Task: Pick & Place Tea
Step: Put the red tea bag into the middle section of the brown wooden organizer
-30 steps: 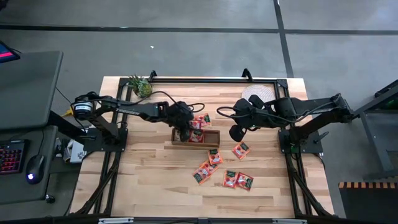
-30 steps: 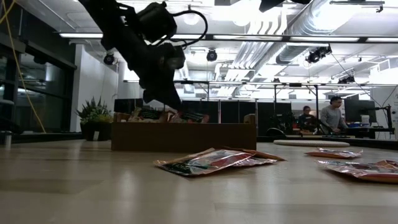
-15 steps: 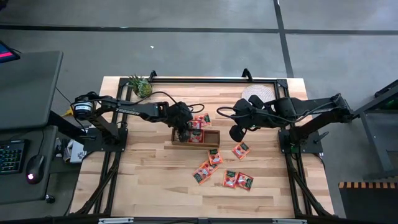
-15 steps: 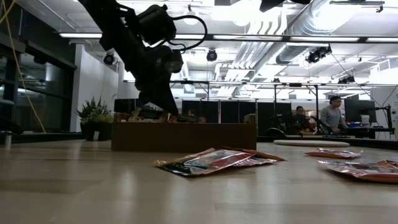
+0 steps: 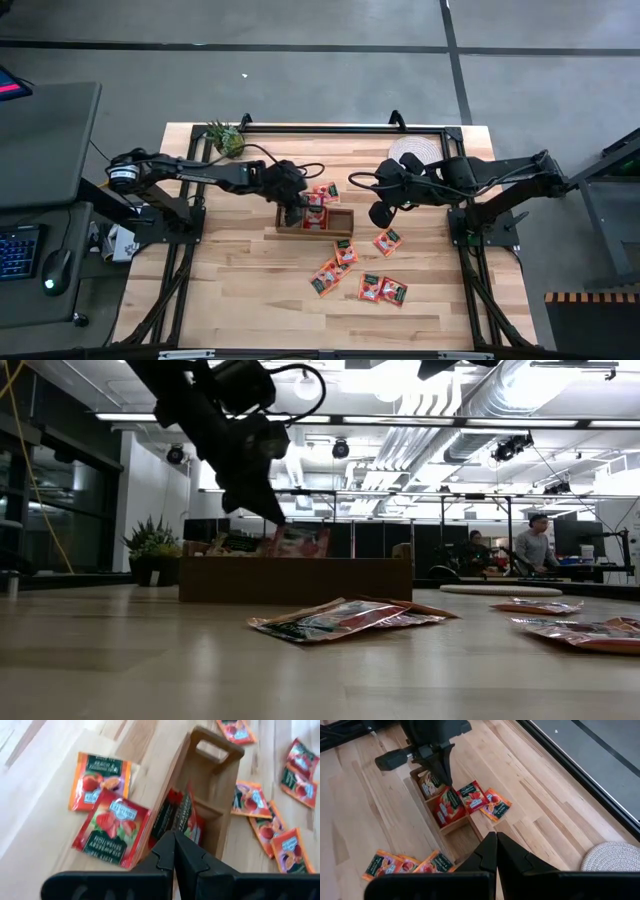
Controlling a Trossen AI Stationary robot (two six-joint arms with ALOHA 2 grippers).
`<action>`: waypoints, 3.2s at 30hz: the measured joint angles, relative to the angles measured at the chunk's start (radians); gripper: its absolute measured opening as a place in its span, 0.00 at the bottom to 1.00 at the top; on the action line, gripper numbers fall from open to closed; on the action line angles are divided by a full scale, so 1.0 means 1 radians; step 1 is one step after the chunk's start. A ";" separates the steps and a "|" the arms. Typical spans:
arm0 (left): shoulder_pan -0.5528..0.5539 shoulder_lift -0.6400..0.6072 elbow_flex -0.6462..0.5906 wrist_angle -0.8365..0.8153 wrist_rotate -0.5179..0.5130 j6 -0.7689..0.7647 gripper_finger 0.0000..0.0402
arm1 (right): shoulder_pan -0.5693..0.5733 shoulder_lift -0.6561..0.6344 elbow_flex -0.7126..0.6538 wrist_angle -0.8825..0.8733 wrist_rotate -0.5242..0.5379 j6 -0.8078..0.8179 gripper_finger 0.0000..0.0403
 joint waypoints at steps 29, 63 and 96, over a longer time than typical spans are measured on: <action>0.000 -0.047 0.094 -0.066 -0.030 0.061 0.46 | 0.000 0.000 0.000 -0.042 0.000 0.027 0.00; -0.222 -0.033 0.270 -0.083 -0.094 -0.024 0.46 | 0.433 -0.162 -0.316 -0.230 -0.010 0.836 0.00; -0.321 0.454 0.696 -0.017 0.140 -0.164 0.46 | 0.602 -0.160 -0.664 0.174 -0.290 1.087 0.00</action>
